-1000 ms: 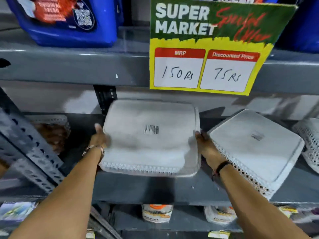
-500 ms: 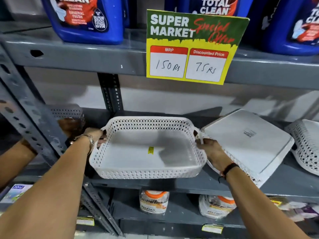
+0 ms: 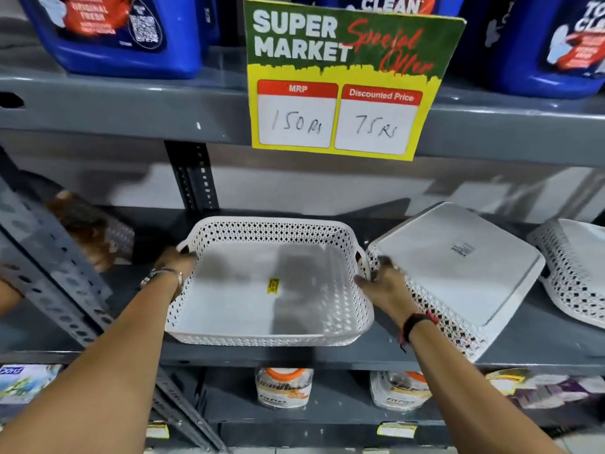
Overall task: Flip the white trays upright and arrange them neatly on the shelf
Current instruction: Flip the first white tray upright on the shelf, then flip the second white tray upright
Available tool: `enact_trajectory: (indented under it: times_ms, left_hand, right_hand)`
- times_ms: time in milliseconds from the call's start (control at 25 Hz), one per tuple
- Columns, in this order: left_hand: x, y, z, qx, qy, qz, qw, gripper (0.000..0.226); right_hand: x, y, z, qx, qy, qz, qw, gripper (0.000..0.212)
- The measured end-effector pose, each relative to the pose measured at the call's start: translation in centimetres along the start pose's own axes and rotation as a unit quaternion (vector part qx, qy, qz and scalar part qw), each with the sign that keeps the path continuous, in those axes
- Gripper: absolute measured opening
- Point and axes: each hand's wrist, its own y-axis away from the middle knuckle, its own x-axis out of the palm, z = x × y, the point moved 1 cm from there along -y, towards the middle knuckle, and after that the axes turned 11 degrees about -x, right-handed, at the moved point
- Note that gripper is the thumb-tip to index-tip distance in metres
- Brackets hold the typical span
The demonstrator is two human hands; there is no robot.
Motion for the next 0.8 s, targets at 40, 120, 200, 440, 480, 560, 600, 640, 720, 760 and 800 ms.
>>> enact_trajectory:
  times_ms: [40,120,200,440,480,560,600,640,720,760,800]
  left_hand:
    - [0.1,0.9,-1.0,0.016,-0.075,-0.041,0.996,0.043]
    - [1.1,3.2,-3.9,0.099,-0.165,-0.106,0.976,0.044]
    - [3.9,6.0,-7.6,0.194,-0.138,-0.041,0.97,0.034]
    - [15.8,16.2,-12.7,0.054,-0.177,0.405,0.895,0.04]
    - [17.1,17.2,-12.7,0.04,-0.196,0.401,0.894,0.054]
    - [19.8,18.7,-12.8,-0.017,-0.221,0.39,0.894,0.076]
    - [21.3,19.1,-12.7,-0.048,-0.215,0.389,0.895,0.083]
    - [22.0,19.7,-12.6,-0.084,-0.197,0.382,0.899,0.086]
    - [23.3,20.0,-12.0,-0.124,-0.089,0.372,0.916,0.084]
    - [24.2,19.9,-11.8,-0.134,-0.021,0.368,0.92,0.08]
    - [24.9,20.0,-11.7,-0.143,0.044,0.348,0.925,0.077]
  right_hand:
    - [-1.2,-0.6,0.4,-0.025,0.026,-0.037,0.999,0.057]
    - [-4.8,-2.1,0.8,-0.045,0.064,-0.121,0.99,0.056]
    - [-9.3,-3.9,-0.9,-0.052,0.078,-0.185,0.978,0.048]
    - [-19.7,-7.7,-10.3,-0.025,0.119,-0.168,0.978,0.042]
    - [-20.6,-8.2,-11.3,-0.025,0.119,-0.152,0.981,0.041]
    - [-22.4,-10.1,-14.5,-0.026,0.092,-0.125,0.987,0.047]
    - [-23.0,-11.2,-16.5,-0.026,0.061,-0.095,0.993,0.048]
    - [-23.3,-12.6,-18.3,-0.016,0.049,-0.058,0.997,0.046]
    - [-23.4,-14.4,-20.3,0.01,0.042,-0.01,0.999,0.046]
    - [-23.6,-14.5,-20.3,0.02,0.038,0.014,0.999,0.043]
    - [-23.5,-15.2,-21.0,0.01,0.04,0.023,0.999,0.043]
